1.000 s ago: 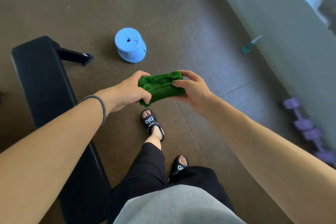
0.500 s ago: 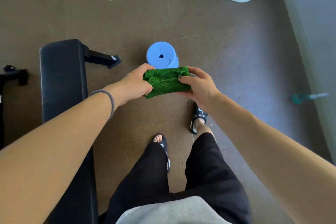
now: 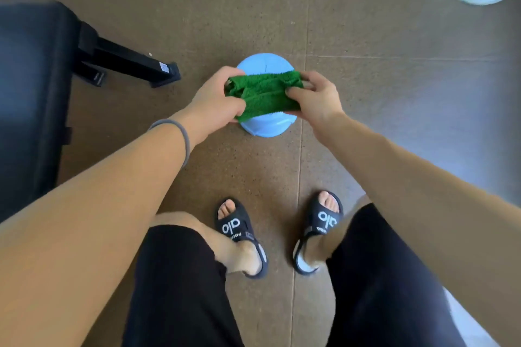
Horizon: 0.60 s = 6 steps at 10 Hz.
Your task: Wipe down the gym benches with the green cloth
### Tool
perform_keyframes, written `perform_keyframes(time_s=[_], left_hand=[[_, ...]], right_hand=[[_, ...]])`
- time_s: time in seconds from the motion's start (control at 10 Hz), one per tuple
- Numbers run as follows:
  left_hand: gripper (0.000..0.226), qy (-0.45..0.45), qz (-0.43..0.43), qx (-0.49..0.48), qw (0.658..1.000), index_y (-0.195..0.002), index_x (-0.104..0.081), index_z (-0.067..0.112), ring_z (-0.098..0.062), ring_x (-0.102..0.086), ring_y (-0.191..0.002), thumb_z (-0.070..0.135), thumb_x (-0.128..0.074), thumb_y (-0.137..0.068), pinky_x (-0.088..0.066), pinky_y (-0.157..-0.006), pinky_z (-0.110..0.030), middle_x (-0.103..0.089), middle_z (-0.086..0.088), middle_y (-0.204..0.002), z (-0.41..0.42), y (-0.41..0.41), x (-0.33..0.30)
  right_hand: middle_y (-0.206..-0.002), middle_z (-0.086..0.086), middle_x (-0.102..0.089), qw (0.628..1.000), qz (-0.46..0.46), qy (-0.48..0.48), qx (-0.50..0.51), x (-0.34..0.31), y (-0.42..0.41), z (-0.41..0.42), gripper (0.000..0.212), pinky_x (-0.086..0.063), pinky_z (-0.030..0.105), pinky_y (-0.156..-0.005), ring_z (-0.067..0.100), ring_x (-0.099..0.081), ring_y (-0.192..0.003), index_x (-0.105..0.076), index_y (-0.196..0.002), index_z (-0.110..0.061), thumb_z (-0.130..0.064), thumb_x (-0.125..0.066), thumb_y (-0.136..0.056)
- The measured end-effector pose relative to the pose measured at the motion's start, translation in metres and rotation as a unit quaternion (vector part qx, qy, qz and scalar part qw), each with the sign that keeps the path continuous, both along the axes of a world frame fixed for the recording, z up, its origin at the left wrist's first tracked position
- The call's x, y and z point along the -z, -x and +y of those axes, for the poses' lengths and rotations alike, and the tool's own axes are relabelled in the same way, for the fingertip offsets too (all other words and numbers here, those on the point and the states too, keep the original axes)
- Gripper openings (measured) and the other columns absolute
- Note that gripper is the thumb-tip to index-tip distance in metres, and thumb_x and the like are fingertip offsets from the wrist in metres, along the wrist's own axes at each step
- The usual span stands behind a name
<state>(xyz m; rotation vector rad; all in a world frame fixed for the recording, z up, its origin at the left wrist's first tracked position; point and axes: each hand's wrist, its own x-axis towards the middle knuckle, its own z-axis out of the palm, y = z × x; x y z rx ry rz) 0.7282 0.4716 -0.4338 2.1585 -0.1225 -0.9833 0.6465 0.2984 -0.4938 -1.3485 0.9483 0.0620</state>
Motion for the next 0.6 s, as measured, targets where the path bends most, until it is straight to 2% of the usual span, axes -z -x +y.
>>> perform_keyframes(time_s=[0.1, 0.2, 0.3, 0.4, 0.5, 0.6], left_hand=[[0.066, 0.013, -0.024, -0.016, 0.999, -0.138, -0.051, 0.036, -0.026, -0.065, -0.108, -0.004, -0.057, -0.086, -0.061, -0.089, -0.047, -0.053, -0.007, -0.135, -0.009, -0.034, 0.104], [0.067, 0.015, -0.05, -0.019, 0.998, -0.14, -0.049, 0.039, -0.024, -0.064, -0.109, -0.002, -0.057, -0.087, -0.059, -0.092, -0.049, -0.047, -0.008, -0.147, -0.016, -0.057, 0.168], [0.069, 0.011, -0.081, -0.013, 0.997, -0.145, -0.046, 0.037, -0.028, -0.055, -0.127, -0.002, -0.058, -0.09, -0.058, -0.095, -0.047, -0.039, -0.008, -0.156, -0.022, -0.081, 0.24], [0.071, 0.016, -0.118, -0.007, 0.993, -0.148, -0.045, 0.035, -0.03, -0.061, -0.122, -0.002, -0.06, -0.089, -0.057, -0.093, -0.048, -0.043, -0.004, -0.154, -0.023, -0.087, 0.27], [0.084, -0.007, -0.12, 0.039, 0.992, -0.157, -0.031, 0.037, -0.029, -0.058, -0.126, 0.004, -0.068, -0.089, -0.053, -0.101, -0.044, -0.038, 0.0, -0.158, -0.021, -0.082, 0.284], [0.095, -0.029, -0.139, 0.061, 0.988, -0.161, -0.02, 0.038, -0.024, -0.032, -0.15, 0.008, -0.072, -0.087, -0.033, -0.119, -0.037, -0.025, 0.0, -0.166, -0.017, -0.082, 0.283]], right_hand=[[-0.1, 0.005, -0.068, 0.996, 0.005, 0.077, -0.053, 0.096, -0.041, -0.011, 0.041, -0.064, 0.043, -0.081, 0.029, -0.074, -0.096, -0.064, -0.133, -0.011, -0.009, -0.066, -0.092], [-0.097, 0.0, -0.067, 0.985, 0.003, 0.143, -0.092, 0.155, -0.068, -0.02, 0.042, -0.061, 0.043, -0.089, 0.029, -0.074, -0.093, -0.062, -0.134, -0.014, -0.017, -0.068, -0.093], [-0.116, 0.006, -0.069, 0.964, -0.003, 0.224, -0.14, 0.22, -0.093, -0.032, 0.047, -0.05, 0.032, -0.1, 0.026, -0.069, -0.108, -0.057, -0.141, -0.015, -0.026, -0.067, -0.096], [-0.127, 0.009, -0.068, 0.946, -0.014, 0.273, -0.173, 0.243, -0.101, -0.036, 0.049, -0.041, 0.025, -0.099, 0.025, -0.062, -0.118, -0.055, -0.145, -0.015, -0.028, -0.065, -0.098], [-0.136, 0.011, -0.063, 0.929, 0.007, 0.31, -0.202, 0.245, -0.105, -0.038, 0.054, -0.036, 0.025, -0.104, 0.025, -0.056, -0.128, -0.049, -0.151, -0.015, -0.03, -0.06, -0.101], [-0.14, 0.011, -0.059, 0.939, 0.006, 0.302, -0.166, 0.237, -0.107, -0.043, 0.054, -0.037, 0.028, -0.107, 0.025, -0.054, -0.13, -0.047, -0.152, -0.017, -0.031, -0.058, -0.101]])
